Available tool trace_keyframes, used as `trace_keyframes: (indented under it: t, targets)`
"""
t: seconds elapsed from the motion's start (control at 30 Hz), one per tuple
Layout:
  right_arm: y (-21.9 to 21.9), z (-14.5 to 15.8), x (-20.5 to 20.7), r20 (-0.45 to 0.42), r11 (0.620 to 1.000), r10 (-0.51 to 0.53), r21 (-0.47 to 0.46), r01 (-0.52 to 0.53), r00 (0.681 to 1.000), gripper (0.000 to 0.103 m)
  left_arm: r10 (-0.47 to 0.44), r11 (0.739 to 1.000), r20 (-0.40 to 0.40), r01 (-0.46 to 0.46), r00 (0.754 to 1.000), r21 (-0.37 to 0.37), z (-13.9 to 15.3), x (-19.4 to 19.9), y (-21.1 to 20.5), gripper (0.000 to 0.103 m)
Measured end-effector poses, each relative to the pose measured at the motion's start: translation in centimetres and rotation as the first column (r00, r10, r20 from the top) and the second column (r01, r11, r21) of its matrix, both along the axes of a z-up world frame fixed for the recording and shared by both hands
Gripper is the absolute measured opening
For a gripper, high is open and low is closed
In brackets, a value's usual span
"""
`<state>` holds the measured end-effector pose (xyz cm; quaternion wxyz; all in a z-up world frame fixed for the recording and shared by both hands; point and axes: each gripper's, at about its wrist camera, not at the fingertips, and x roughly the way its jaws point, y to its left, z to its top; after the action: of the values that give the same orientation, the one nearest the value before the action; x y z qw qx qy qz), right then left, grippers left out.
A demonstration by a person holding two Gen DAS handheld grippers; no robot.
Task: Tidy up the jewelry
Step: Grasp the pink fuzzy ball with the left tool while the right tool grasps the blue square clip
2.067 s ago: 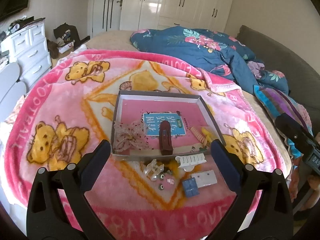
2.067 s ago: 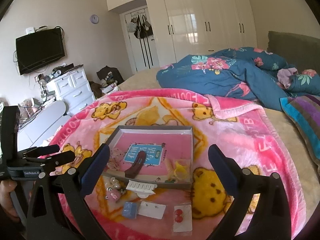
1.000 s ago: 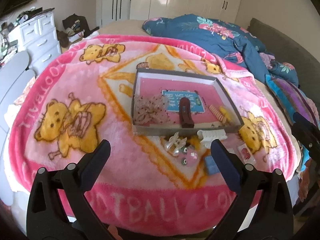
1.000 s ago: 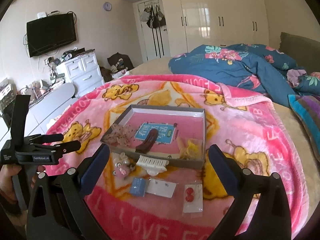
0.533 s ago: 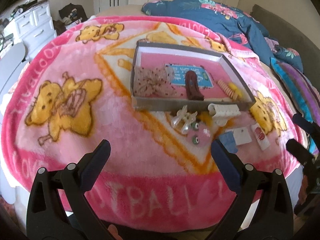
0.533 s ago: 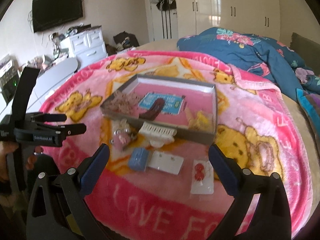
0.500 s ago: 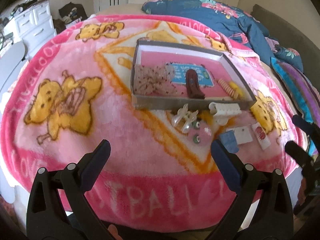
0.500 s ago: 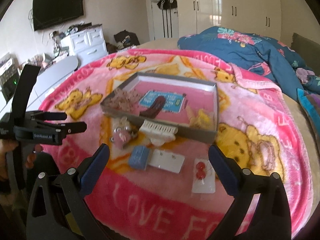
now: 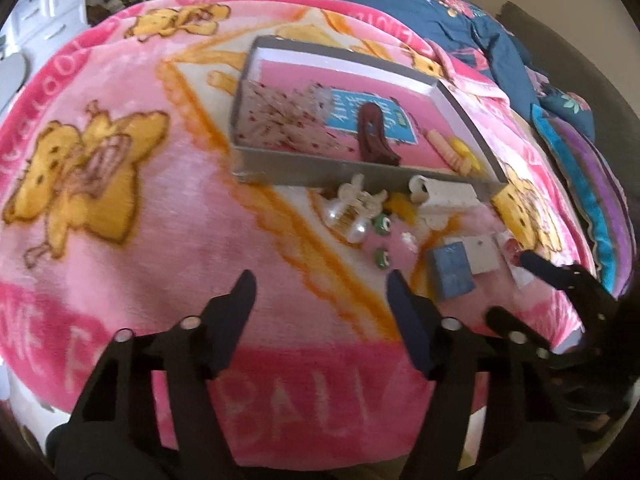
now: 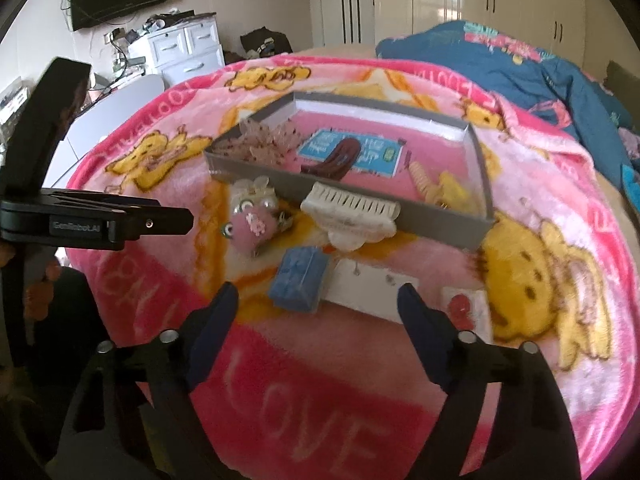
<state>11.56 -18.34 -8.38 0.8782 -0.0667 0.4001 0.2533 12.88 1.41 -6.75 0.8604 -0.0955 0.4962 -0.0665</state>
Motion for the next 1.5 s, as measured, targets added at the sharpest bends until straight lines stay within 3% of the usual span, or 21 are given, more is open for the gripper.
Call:
trace_keyframes:
  t: [0.23,0.4,0.7,0.8,0.97,1.27,1.5]
  targets:
    - [1.5,-1.8,1.1,-0.037,1.0,0.027,0.013,-0.027,0.999,0.06,-0.023,0.998,-0.024,0.022,0.999,-0.065,-0.3,0.8,-0.4,0.045]
    - [2.2,-3.1,2.1,-0.048,1.0,0.028,-0.003,-0.028,0.998,0.039,-0.05,0.994,-0.036,0.047,0.998,-0.098,-0.5,1.6,-1.4,0.042]
    - [-0.5,-2.5,1.9,-0.067,0.999,-0.002,0.044,0.005,0.998,0.038,-0.098,0.987,-0.077,0.087,0.992,-0.132,-2.2,3.5,-3.6,0.041]
    - [-1.8,-2.0,1.8,-0.073,0.998,-0.022,0.056,0.027,0.997,0.038,-0.092,0.987,-0.094,0.078,0.991,-0.14,-2.9,4.2,-4.0,0.028]
    - [-3.5,-1.0,1.9,-0.081,0.995,-0.046,0.088,0.054,0.996,0.038,-0.073,0.987,-0.094,0.059,0.993,-0.149,-3.1,4.5,-3.8,0.018]
    - [-3.5,1.5,1.6,-0.059,0.991,-0.026,0.129,0.034,0.998,0.037,-0.091,0.986,-0.014,0.088,0.996,-0.143,0.1,2.5,-3.0,0.017]
    - [-1.8,3.5,1.5,-0.025,0.989,0.014,0.148,-0.01,1.0,0.037,-0.047,0.992,0.053,0.053,0.998,-0.112,2.5,1.3,-1.2,0.017]
